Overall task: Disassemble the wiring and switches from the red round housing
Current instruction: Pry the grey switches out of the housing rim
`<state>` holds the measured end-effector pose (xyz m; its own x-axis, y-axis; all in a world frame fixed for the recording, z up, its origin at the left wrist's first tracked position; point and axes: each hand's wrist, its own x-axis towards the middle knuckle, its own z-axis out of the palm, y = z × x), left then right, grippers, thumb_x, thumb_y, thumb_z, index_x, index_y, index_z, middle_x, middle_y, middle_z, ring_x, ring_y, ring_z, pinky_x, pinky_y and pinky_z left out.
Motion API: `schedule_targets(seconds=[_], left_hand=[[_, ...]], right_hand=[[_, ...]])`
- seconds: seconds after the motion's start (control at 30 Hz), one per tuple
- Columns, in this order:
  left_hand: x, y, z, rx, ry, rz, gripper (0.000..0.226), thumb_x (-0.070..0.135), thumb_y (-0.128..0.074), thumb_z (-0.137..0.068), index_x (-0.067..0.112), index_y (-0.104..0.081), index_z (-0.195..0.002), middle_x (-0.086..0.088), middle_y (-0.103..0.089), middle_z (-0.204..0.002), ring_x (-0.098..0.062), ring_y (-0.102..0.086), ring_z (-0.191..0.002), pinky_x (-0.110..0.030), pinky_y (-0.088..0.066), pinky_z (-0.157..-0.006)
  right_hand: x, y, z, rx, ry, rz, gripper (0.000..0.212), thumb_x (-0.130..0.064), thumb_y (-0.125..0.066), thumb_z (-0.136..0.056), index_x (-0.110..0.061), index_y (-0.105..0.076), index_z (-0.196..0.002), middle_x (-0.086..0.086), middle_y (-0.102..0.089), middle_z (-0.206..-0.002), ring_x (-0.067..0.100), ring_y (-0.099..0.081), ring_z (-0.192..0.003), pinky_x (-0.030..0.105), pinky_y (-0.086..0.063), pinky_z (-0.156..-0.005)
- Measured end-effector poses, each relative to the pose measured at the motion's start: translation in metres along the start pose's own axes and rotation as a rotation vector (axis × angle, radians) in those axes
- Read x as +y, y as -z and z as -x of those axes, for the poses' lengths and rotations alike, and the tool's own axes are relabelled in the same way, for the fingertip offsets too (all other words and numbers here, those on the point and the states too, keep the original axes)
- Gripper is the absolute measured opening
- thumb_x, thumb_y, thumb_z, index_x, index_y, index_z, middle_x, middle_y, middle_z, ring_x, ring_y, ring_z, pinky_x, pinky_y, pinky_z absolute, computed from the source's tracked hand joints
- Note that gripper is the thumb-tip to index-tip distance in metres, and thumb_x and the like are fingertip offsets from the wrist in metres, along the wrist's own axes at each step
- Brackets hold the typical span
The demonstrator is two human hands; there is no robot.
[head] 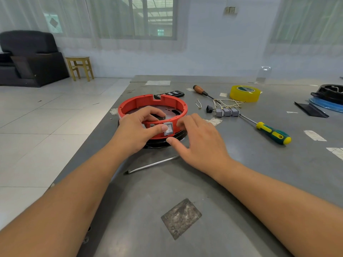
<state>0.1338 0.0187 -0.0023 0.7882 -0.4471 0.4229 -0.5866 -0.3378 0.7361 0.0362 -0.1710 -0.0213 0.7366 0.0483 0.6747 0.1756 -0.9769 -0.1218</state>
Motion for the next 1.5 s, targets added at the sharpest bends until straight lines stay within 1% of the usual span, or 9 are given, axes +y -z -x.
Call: schedule_targets(seconds=[0.27, 0.4, 0.5, 0.6, 0.77, 0.93, 1.1, 1.3, 1.5], left_hand=[[-0.002, 0.001, 0.000, 0.007, -0.003, -0.029, 0.026, 0.042, -0.085, -0.084, 0.046, -0.065, -0.100, 0.020, -0.074, -0.094, 0.011, -0.063, -0.097, -0.007, -0.040, -0.076], [-0.004, 0.000, 0.000, 0.023, -0.021, -0.027, 0.029, 0.046, -0.086, -0.081, 0.041, -0.068, -0.102, 0.016, -0.076, -0.099, -0.003, -0.066, -0.105, -0.033, -0.049, -0.100], [-0.003, 0.000, 0.002, 0.029, -0.061, -0.068, 0.030, 0.058, -0.078, -0.084, 0.043, -0.068, -0.108, 0.015, -0.075, -0.105, -0.008, -0.063, -0.117, -0.050, -0.040, -0.114], [-0.002, -0.002, 0.007, 0.042, -0.123, -0.158, 0.025, 0.052, -0.052, -0.091, 0.048, -0.065, -0.113, 0.025, -0.069, -0.110, 0.009, -0.051, -0.118, -0.039, -0.022, -0.120], [0.000, -0.009, 0.016, 0.031, -0.245, -0.376, 0.046, 0.035, -0.052, -0.090, 0.050, -0.061, -0.132, 0.023, -0.054, -0.139, -0.004, -0.034, -0.141, -0.028, -0.008, -0.112], [0.003, -0.014, 0.016, 0.082, -0.346, -0.437, 0.040, 0.050, -0.060, -0.095, 0.038, -0.067, -0.133, 0.016, -0.057, -0.142, -0.014, -0.038, -0.144, -0.037, -0.014, -0.111], [0.005, -0.016, 0.015, 0.058, -0.361, -0.451, 0.033, 0.041, -0.072, -0.098, 0.029, -0.071, -0.129, 0.012, -0.061, -0.139, -0.019, -0.041, -0.141, -0.040, -0.021, -0.110], [0.007, -0.019, 0.015, 0.053, -0.358, -0.485, 0.036, 0.042, -0.073, -0.095, 0.033, -0.071, -0.130, 0.009, -0.059, -0.142, -0.020, -0.042, -0.143, -0.044, -0.023, -0.113], [-0.005, -0.017, 0.011, 0.095, -0.230, -0.531, 0.043, 0.047, -0.067, -0.099, 0.036, -0.062, -0.140, 0.010, -0.053, -0.148, -0.016, -0.036, -0.146, -0.043, -0.018, -0.118]], right_hand=[[-0.014, -0.017, -0.020, 0.026, 0.024, -0.065, 0.034, -0.041, -0.073, -0.088, -0.025, -0.061, -0.115, -0.003, -0.056, -0.108, 0.016, -0.058, -0.090, 0.037, -0.052, -0.074], [-0.012, -0.014, -0.018, 0.027, 0.025, -0.117, 0.026, -0.037, -0.069, -0.090, -0.023, -0.060, -0.110, -0.004, -0.058, -0.103, 0.014, -0.057, -0.085, 0.034, -0.054, -0.068], [-0.012, -0.012, -0.016, 0.013, -0.002, -0.182, 0.024, -0.035, -0.068, -0.089, -0.022, -0.058, -0.107, -0.007, -0.055, -0.100, 0.013, -0.055, -0.083, 0.035, -0.053, -0.066], [-0.009, -0.008, -0.014, 0.026, -0.021, -0.225, 0.026, -0.032, -0.070, -0.086, -0.022, -0.057, -0.106, -0.010, -0.053, -0.096, 0.009, -0.053, -0.081, 0.030, -0.052, -0.066], [-0.004, -0.001, -0.010, 0.050, -0.094, -0.336, 0.028, -0.031, -0.073, -0.086, -0.023, -0.059, -0.109, -0.013, -0.057, -0.093, 0.007, -0.055, -0.082, 0.023, -0.050, -0.072], [0.001, 0.005, -0.005, 0.042, -0.130, -0.450, 0.027, -0.031, -0.069, -0.090, -0.024, -0.060, -0.115, -0.015, -0.063, -0.091, 0.004, -0.061, -0.089, 0.024, -0.052, -0.075], [0.008, 0.010, -0.002, -0.004, -0.052, -0.439, 0.036, -0.031, -0.067, -0.094, -0.027, -0.058, -0.129, -0.027, -0.059, -0.100, -0.007, -0.059, -0.096, 0.010, -0.047, -0.082], [0.024, 0.015, -0.005, -0.023, 0.052, -0.307, 0.036, -0.039, -0.068, -0.095, -0.021, -0.063, -0.125, -0.011, -0.059, -0.115, -0.001, -0.054, -0.097, 0.012, -0.044, -0.086], [0.069, 0.022, -0.017, 0.117, -0.267, -0.390, 0.030, -0.034, -0.073, -0.092, -0.034, -0.060, -0.118, -0.024, -0.061, -0.104, -0.009, -0.058, -0.096, 0.009, -0.046, -0.073]])
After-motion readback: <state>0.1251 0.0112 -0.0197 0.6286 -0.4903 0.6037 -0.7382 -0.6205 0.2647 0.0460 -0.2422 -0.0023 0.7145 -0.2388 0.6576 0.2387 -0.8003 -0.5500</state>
